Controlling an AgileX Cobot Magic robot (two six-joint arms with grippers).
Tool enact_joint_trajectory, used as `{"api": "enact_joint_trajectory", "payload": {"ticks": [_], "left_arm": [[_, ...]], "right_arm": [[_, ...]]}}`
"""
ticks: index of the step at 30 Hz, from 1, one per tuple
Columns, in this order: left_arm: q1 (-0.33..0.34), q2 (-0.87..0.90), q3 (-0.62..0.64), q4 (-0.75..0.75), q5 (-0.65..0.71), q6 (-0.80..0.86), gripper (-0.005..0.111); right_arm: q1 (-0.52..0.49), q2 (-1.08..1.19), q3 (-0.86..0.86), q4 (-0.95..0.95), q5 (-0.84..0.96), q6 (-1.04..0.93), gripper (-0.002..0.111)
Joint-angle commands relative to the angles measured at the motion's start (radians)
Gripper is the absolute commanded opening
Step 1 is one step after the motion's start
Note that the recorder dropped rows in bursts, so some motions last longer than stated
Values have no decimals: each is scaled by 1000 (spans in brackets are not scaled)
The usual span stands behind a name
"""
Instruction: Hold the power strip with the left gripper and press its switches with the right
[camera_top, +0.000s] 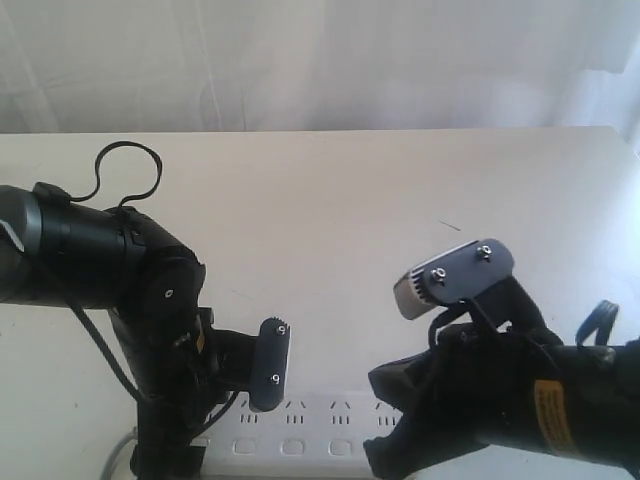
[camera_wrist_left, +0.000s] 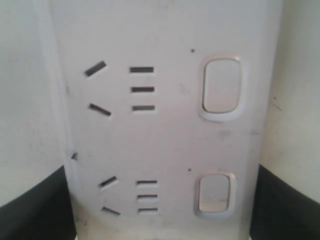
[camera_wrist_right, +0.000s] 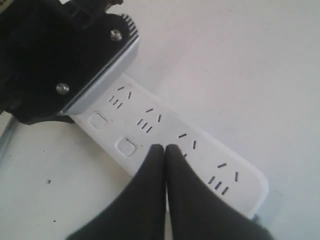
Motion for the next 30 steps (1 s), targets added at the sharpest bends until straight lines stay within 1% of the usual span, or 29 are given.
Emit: {"api": "enact_joint_trajectory", "payload": {"ticks": [1,6,8,13,19,30], "left_arm": [[1,36,26,92,31,-21,0],[1,36,26,66,9,-39,0],[1,36,26,61,10,-39,0],[1,36,26,47,-48,-39,0],[1,36,26,40,-57,-39,0],[1,36,26,32,-64,-41,0]], "right_arm": [[-10,-30,62,-10,101,-5,0],[-10,1,69,-10,110,-5,0],[-10,44,69,-10,109,-5,0],[-10,169,60,-10,112,-5,0],[-10,203,23,-10,89,-5,0],[-10,207,19,-10,31,-5,0]]}}
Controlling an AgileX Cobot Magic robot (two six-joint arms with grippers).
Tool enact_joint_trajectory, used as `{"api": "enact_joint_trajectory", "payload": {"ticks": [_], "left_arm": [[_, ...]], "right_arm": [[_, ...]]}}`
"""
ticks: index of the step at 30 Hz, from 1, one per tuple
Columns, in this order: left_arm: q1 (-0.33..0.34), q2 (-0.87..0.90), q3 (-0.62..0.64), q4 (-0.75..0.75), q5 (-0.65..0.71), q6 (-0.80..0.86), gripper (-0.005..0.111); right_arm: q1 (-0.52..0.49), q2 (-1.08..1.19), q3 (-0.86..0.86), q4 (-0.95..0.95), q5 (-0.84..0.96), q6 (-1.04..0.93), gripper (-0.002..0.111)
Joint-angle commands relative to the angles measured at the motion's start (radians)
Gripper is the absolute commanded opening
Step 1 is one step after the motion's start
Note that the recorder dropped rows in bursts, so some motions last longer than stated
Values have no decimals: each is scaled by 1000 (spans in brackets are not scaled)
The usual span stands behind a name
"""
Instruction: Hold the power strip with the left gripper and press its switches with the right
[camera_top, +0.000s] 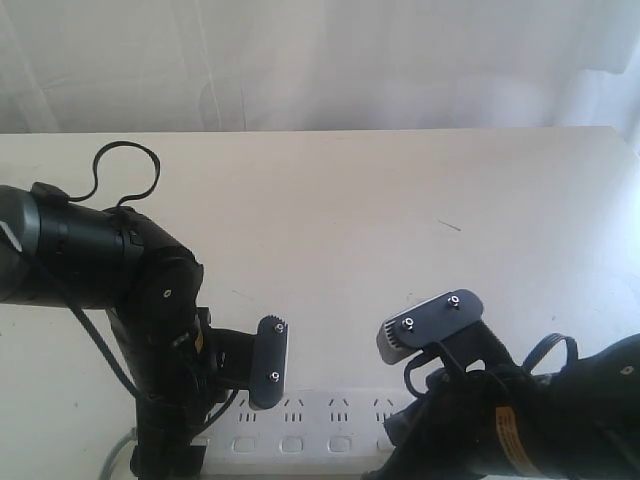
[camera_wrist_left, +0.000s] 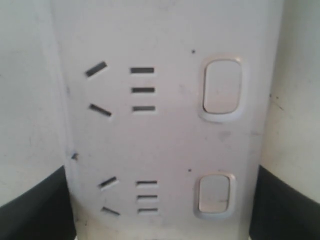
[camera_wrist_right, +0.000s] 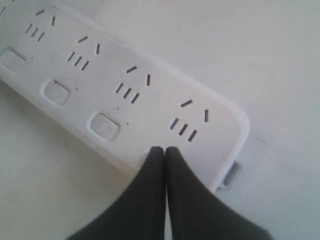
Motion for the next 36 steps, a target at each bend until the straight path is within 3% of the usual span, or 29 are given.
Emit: {"api": "enact_joint_trajectory", "payload": {"ticks": [1,26,36], "left_arm": [[1,36,26,33,-60,-12,0],[1,36,26,31,-60,-14,0],[1,36,26,31,-60,-14,0]], "right_arm": [[-10,2,-4,-8,-16,-5,0],[-10,2,-4,-8,-5,-6,0],[-10,144,-10,-8,30,-8,0]]}}
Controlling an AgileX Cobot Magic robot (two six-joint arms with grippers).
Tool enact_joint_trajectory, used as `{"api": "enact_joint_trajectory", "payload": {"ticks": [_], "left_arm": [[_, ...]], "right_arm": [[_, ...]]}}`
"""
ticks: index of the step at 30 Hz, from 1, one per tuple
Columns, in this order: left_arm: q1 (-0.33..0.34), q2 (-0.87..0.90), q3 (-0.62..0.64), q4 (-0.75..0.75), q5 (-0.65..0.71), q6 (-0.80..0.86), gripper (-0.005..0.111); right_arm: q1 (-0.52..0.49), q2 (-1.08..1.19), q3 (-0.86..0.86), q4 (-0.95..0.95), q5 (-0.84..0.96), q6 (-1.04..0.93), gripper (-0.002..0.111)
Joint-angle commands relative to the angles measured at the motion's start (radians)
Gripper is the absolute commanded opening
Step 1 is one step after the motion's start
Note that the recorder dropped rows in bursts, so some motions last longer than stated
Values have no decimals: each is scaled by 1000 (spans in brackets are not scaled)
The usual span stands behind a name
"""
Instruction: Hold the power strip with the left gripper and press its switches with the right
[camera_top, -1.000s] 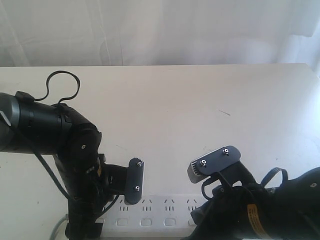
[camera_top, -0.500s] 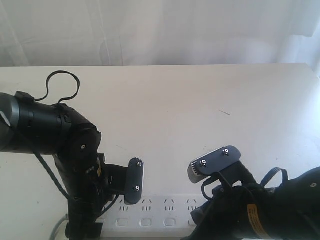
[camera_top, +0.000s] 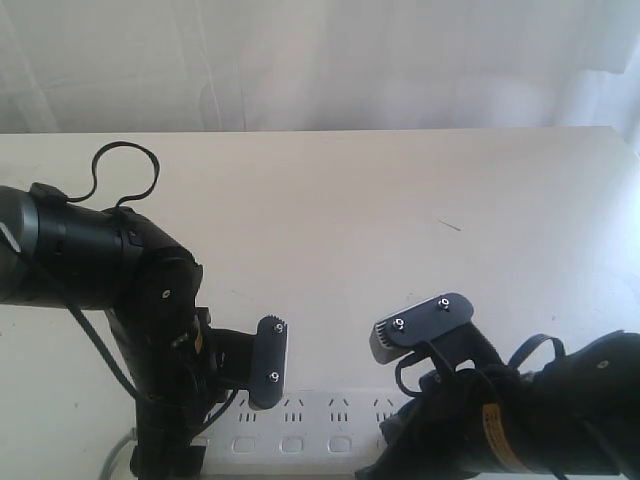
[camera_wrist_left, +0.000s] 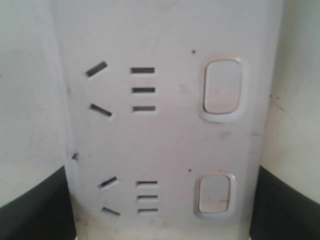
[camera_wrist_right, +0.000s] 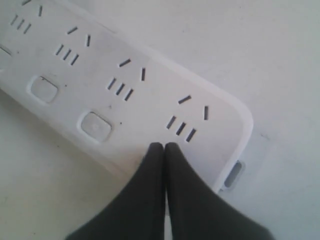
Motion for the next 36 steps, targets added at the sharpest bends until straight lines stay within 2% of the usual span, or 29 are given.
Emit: {"api": "enact_joint_trajectory", "payload": {"ticks": [1,20,25,36], "left_arm": [[1,36,26,32,-54,-14,0],[1,36,26,31,-39,-16,0],[1,36,26,29,-37,-16,0],[1,36,26,29,-39,-16,0]], "right_arm": [[-10,75,2,-11,23,-10,0],[-10,83,9,-11,-90,-32,0],[-10,81,4,-11,-66,-48,0],[-10,-44,-6,-11,-65,-50,0]]}}
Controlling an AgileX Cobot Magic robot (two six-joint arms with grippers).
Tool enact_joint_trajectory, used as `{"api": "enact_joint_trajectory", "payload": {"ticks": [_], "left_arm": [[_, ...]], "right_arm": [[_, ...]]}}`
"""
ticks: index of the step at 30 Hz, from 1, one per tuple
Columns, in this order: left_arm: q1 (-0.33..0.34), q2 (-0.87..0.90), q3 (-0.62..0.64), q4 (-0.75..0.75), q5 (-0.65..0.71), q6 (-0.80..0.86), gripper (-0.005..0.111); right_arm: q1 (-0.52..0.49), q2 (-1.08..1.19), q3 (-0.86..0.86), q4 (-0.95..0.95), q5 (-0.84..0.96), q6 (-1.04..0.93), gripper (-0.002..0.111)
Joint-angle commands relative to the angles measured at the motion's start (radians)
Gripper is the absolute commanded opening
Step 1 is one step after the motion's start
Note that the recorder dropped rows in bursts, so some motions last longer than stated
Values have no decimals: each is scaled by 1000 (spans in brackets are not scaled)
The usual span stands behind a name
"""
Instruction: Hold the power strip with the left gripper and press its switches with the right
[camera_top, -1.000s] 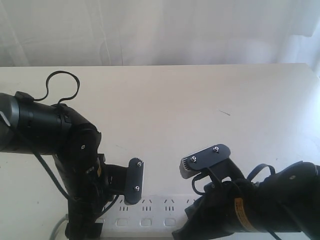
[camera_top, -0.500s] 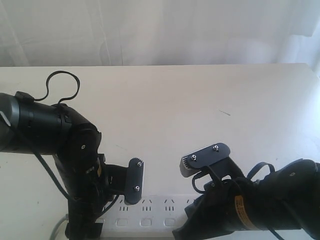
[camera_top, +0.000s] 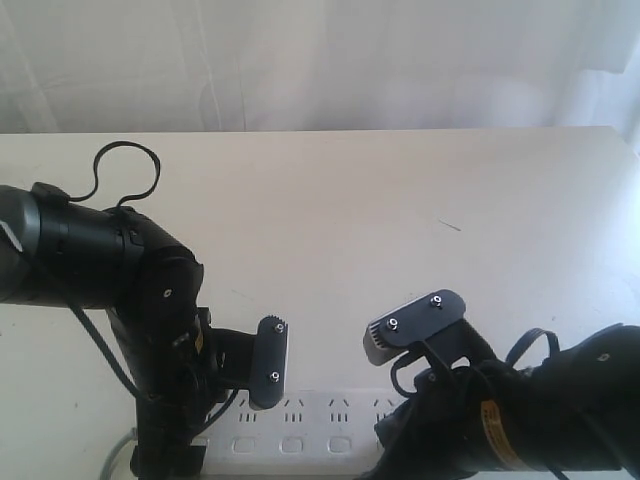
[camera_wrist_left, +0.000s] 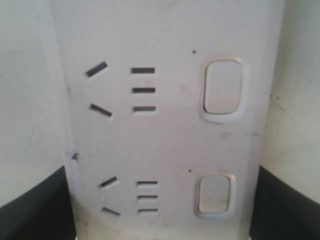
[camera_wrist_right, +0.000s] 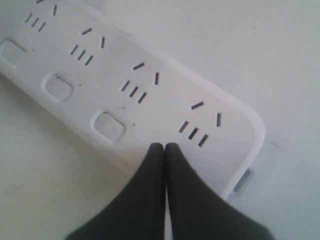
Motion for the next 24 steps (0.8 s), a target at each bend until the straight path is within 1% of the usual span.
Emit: {"api": "enact_joint_trajectory", "payload": {"ticks": [1,7,10,13,24], "left_arm": [[1,36,26,29,-42,-16,0],[1,36,26,29,-38,-16,0],[1,36,26,29,-34,-16,0],[1,36,26,27,-34,-16,0],[1,36,26,27,-34,-16,0]], "right_arm": [[-1,-18,9,-12,-12,-9,0],[-1,-18,11,-12,-23,-9,0],[-1,-18,33,-12,13,-9,0],[-1,-7,41,-12,10,-9,0],[-1,31,25,-12,15,-11,0]]}}
